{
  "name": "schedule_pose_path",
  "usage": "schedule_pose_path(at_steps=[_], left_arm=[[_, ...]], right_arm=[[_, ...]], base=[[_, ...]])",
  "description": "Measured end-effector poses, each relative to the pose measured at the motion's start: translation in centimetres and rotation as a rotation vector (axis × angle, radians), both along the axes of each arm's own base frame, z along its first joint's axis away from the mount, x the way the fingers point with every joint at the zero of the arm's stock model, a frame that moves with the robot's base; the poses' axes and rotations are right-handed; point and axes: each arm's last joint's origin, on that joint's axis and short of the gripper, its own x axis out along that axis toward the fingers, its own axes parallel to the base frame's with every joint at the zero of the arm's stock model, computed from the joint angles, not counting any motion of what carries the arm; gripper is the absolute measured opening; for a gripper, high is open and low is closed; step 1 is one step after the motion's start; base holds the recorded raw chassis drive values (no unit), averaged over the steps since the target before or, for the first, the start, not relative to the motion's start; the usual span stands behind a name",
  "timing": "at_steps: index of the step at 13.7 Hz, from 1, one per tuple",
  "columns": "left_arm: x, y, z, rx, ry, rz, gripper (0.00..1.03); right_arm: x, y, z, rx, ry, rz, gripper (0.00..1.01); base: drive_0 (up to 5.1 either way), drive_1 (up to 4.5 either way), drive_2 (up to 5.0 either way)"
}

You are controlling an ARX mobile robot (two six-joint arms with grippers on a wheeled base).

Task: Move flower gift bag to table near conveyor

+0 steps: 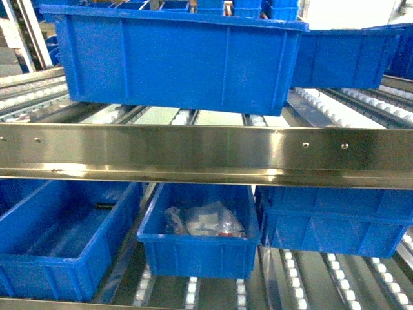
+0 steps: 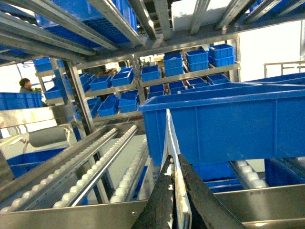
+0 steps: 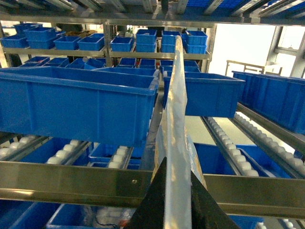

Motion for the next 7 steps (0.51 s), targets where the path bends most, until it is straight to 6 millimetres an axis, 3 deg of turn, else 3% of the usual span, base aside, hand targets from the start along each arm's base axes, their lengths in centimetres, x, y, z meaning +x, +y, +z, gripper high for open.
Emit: schedule_pose_path(at_steps=[4,7], left_arm=[[-0.02,0.00,0.03,0.000,-0.002,0.000,0.02],[-0.02,0.00,0.03,0.000,-0.003,0.000,0.02]], right_arm=[[-0.02,-0.01,0.00,0.000,0.000,0.000,0.03],[-0.03,0.00,0.02,0.001,-0.002,0.001,0.03]], base=[[-4.6,1.15,3.8],[-4.9,2.49,2.5]])
